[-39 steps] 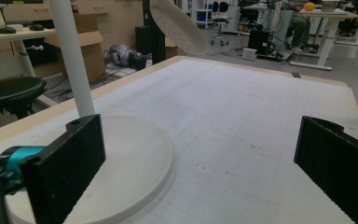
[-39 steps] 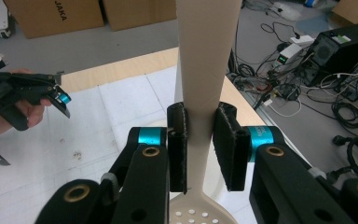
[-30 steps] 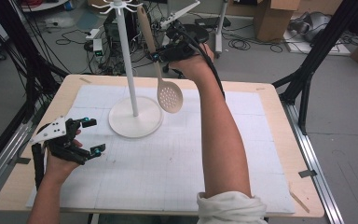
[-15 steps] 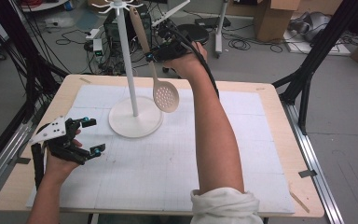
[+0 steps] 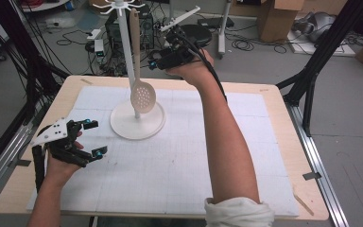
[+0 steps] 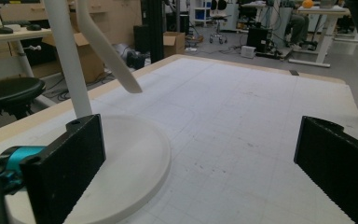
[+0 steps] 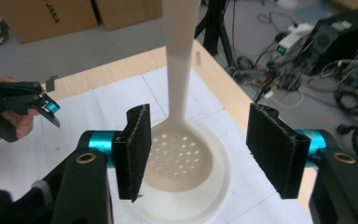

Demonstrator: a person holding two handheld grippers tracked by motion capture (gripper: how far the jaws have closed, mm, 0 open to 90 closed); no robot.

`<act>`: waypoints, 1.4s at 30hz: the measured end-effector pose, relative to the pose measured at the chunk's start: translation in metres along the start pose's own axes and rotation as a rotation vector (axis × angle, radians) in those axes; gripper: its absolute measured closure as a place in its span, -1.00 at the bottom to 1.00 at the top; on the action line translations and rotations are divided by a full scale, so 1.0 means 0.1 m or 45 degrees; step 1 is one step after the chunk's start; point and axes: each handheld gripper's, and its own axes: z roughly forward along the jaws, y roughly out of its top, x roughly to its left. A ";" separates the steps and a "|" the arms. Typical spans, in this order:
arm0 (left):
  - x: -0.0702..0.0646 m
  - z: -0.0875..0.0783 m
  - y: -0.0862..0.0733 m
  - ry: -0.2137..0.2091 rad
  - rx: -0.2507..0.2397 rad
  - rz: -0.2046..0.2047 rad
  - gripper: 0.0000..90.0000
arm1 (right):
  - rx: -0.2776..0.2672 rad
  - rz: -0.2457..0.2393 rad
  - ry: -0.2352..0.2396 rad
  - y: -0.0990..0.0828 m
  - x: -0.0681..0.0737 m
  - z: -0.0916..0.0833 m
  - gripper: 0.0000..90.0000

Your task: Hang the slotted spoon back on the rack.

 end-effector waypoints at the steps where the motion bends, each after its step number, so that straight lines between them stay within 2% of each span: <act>1: -0.01 0.01 0.00 -0.001 0.009 0.004 -0.95 | -0.009 -0.007 0.009 -0.03 0.01 -0.03 -0.12; 3: -0.02 0.03 0.00 -0.001 0.023 0.013 -0.95 | -0.029 -0.022 0.048 -0.08 0.03 -0.07 -0.12; 6: -0.02 0.04 0.01 -0.009 0.024 0.024 -0.95 | -0.038 -0.032 0.060 -0.17 0.07 -0.13 -0.12; 13: -0.04 0.04 0.01 -0.010 0.035 0.017 -0.95 | -0.087 -0.036 0.057 -0.36 0.13 -0.30 -0.17; 15: -0.04 0.04 0.01 -0.008 0.033 0.014 -0.95 | -0.078 -0.042 0.052 -0.40 0.15 -0.33 -0.18; 19: -0.04 0.04 0.01 -0.009 0.034 0.012 -0.95 | -0.102 -0.045 0.049 -0.49 0.16 -0.42 -0.20; 25: -0.04 0.05 0.01 -0.015 0.040 0.015 -0.95 | -0.137 -0.009 0.032 -0.69 0.13 -0.56 -0.29; 27: -0.05 0.05 0.01 -0.017 0.044 0.016 -0.95 | -0.148 0.011 0.046 -0.76 0.12 -0.60 -0.31; 28: -0.04 0.05 0.01 -0.018 0.043 0.015 -0.95 | -0.156 -0.001 0.035 -0.81 0.12 -0.63 -0.33; 31: -0.04 0.06 0.01 -0.018 0.043 0.014 -0.95 | -0.161 0.017 0.024 -0.92 0.12 -0.70 -0.38; 34: -0.04 0.06 0.01 -0.018 0.044 0.012 -0.95 | -0.200 0.028 0.019 -1.05 0.11 -0.77 -0.42; 36: -0.04 0.07 0.00 -0.021 0.052 0.015 -0.95 | -0.195 0.043 0.000 -1.13 0.11 -0.80 -0.49; 42: -0.06 0.07 0.00 -0.030 0.047 0.014 -0.95 | -0.225 0.051 -0.004 -1.36 0.14 -0.88 -0.50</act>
